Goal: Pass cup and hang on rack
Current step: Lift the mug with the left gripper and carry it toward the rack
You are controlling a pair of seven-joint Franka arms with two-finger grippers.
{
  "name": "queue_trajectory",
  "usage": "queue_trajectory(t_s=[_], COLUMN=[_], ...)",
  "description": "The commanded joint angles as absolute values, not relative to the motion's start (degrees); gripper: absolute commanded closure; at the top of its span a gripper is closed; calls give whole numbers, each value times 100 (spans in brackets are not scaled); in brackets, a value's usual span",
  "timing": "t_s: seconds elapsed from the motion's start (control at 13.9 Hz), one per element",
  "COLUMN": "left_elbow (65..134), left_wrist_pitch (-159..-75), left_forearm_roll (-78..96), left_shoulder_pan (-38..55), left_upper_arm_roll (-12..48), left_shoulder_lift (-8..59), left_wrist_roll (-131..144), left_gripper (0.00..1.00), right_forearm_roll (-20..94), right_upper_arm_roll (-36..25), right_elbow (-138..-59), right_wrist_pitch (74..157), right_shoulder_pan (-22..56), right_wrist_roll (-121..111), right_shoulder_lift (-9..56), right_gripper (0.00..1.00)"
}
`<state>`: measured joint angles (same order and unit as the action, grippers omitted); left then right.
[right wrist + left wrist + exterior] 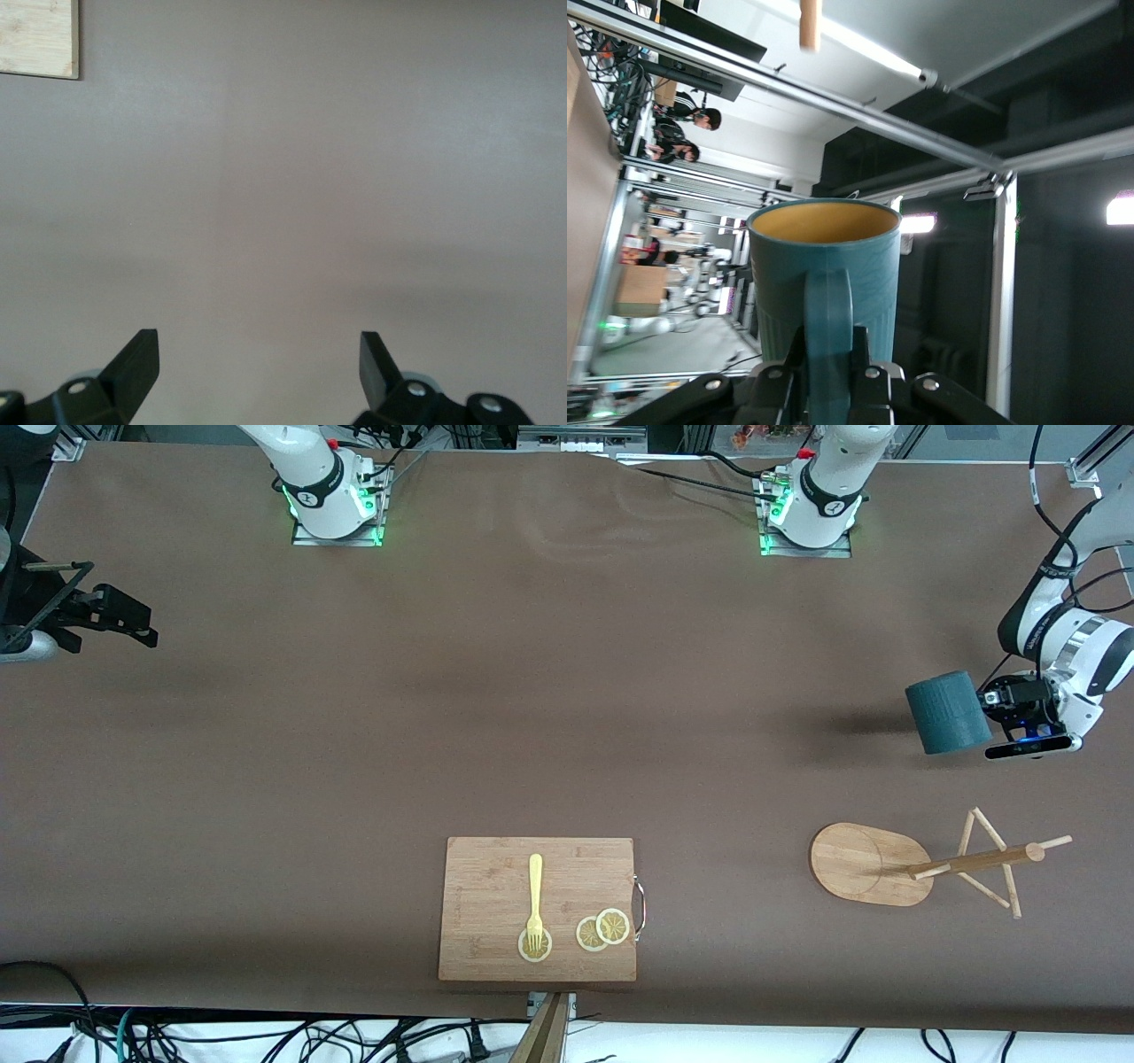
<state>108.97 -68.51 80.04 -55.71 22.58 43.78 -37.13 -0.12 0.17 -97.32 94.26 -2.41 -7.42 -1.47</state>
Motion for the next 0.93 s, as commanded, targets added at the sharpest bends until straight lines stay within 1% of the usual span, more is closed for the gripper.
queue_trajectory(t_s=[0.0, 0.14, 0.29, 0.5, 0.86], left_elbow=[10268, 9837, 9581, 9484, 8922], left_wrist_pitch=[-6838, -6881, -6969, -7040, -7365], left_forearm_roll=[8393, 8490, 8499, 8490, 8446], left_shoulder_pan=[-5353, -5256, -5168, -5159, -5063], left_upper_arm_roll=[2276, 2285, 2276, 2276, 2259], left_shoulder_lift=[4728, 4982, 5176, 5273, 5615], left_wrist_roll=[-2754, -2287, -2084, -2066, -2039], left_gripper=[100, 100, 100, 100, 100], right_forearm_roll=[53, 53, 62, 53, 61], right_upper_arm_roll=[9, 9, 9, 9, 17], right_elbow=[-9686, -9686, -9686, -9686, -9686], right_wrist_pitch=[9431, 9431, 9431, 9439, 9439], right_shoulder_pan=[-229, -220, -220, -220, -211], right_wrist_roll=[-712, -712, -712, -712, -712], right_shoulder_lift=[-149, -141, -141, -141, -141], right_gripper=[0, 0, 0, 0, 0])
